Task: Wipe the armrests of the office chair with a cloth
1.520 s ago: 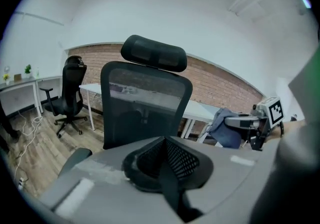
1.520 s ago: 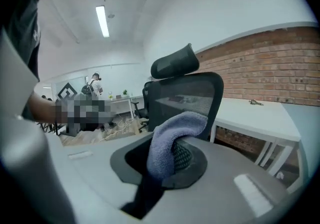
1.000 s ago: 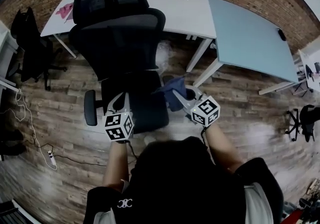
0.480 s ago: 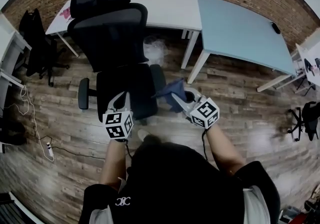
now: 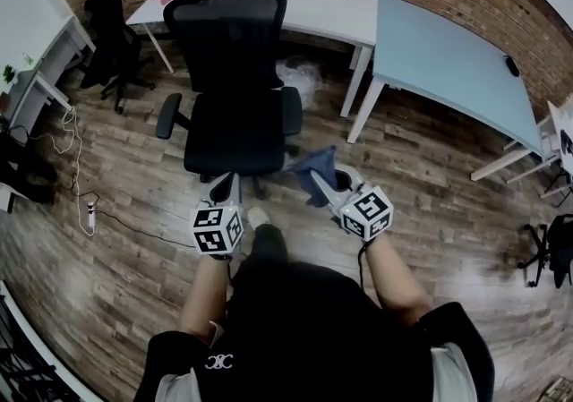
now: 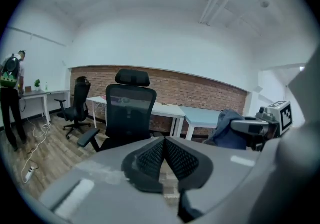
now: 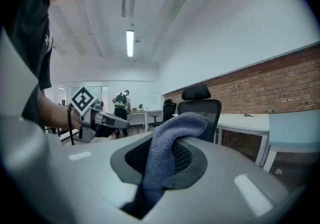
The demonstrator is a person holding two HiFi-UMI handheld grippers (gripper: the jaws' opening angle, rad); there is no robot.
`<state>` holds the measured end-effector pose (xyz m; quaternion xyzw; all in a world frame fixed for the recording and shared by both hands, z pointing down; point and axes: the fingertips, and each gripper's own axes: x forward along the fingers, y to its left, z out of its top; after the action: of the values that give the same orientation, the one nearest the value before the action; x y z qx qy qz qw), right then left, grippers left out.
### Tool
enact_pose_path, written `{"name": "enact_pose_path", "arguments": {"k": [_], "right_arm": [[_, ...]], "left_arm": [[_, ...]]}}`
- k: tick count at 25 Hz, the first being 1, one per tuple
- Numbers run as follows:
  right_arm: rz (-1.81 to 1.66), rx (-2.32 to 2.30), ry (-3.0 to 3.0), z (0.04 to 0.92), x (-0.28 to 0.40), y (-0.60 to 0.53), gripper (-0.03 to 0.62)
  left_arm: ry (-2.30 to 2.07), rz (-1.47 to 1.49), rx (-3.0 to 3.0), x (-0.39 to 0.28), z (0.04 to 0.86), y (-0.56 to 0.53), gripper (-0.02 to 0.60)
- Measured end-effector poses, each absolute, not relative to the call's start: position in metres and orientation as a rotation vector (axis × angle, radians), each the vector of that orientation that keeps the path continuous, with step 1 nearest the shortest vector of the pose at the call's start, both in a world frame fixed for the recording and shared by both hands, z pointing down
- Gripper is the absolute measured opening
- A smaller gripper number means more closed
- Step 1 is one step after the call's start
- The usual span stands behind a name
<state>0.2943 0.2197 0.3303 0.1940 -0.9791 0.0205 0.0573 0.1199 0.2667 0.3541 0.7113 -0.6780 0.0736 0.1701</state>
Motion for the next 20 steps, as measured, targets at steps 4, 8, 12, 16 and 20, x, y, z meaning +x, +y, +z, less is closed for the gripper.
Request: {"name": "enact_pose_path", "arguments": {"k": [4, 8, 12, 16, 20], "right_arm": [[0.070, 0.581, -2.994, 0.322, 0.301, 0.256, 0.040], [0.065, 0.654, -3.016, 0.313, 0.310, 0.282, 0.040], [0.063, 0.730, -3.012, 0.306, 0.316, 0.299, 0.041], [0.076, 0.756, -2.997, 0.300, 0.319, 0.323, 0.041], [0.029, 0.774, -3.002, 0.292, 0.304, 0.363, 0.041]], "left_arm": [[-1.959, 0.232, 1.978, 0.127, 0.356, 0.314, 0.005], [-1.973, 0.247, 1.974, 0.125, 0.355, 0.349, 0.005], [-1.986, 0.228, 2.000, 0.116, 0.351, 0.370, 0.005], [-1.988, 0.202, 2.023, 0.114, 0.343, 0.396, 0.006], [-1.966, 0.182, 2.041, 0.101, 0.344, 0.439, 0.006]]}}
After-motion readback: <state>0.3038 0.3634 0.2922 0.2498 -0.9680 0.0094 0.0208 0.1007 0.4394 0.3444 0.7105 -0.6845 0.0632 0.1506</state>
